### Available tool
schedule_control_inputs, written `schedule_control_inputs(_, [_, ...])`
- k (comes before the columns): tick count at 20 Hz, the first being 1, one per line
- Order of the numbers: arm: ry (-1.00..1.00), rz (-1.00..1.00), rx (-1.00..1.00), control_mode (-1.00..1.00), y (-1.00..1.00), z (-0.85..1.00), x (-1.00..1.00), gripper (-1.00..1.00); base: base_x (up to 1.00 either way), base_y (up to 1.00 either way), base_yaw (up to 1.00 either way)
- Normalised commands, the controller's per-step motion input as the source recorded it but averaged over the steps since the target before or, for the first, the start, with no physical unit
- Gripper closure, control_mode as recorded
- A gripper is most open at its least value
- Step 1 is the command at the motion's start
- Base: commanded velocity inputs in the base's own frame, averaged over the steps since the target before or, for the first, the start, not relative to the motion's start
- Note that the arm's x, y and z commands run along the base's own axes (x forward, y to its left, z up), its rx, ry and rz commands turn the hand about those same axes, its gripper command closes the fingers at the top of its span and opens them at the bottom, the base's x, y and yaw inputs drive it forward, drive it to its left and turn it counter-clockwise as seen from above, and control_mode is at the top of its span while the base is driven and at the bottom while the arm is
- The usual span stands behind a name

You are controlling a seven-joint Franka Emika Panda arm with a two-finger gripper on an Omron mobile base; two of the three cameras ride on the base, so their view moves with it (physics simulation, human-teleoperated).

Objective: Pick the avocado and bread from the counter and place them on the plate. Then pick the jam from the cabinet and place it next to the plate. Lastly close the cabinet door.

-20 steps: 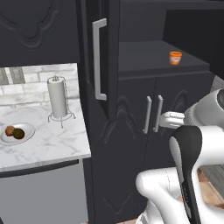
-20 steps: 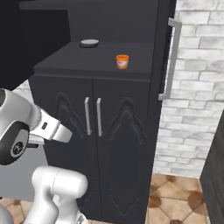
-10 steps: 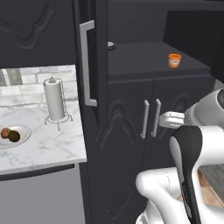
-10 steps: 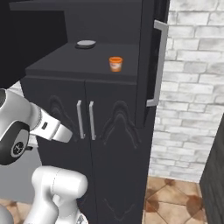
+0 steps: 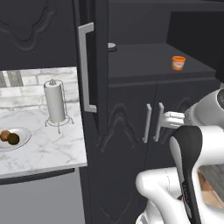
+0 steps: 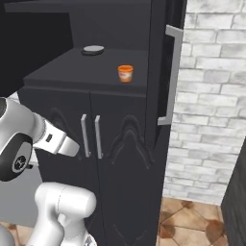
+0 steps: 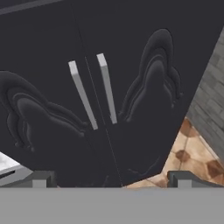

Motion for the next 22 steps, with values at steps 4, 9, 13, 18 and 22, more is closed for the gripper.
schedule_control_inputs(4, [0.0, 0.0, 0.0, 1.0, 0.0, 0.0, 0.0, -1.0, 0.33, -0.2, 0.02])
schedule_control_inputs(9, [0.0, 0.0, 0.0, 1.0, 0.0, 0.0, 0.0, -1.0, 0.34, -0.22, 0.03])
schedule_control_inputs(13, [0.0, 0.0, 0.0, 1.0, 0.0, 0.0, 0.0, -1.0, 0.3, -0.25, 0.03])
schedule_control_inputs(18, [0.0, 0.0, 0.0, 1.0, 0.0, 0.0, 0.0, -1.0, 0.27, -0.27, 0.03])
schedule_control_inputs(22, [0.0, 0.0, 0.0, 1.0, 0.0, 0.0, 0.0, -1.0, 0.26, -0.29, 0.04])
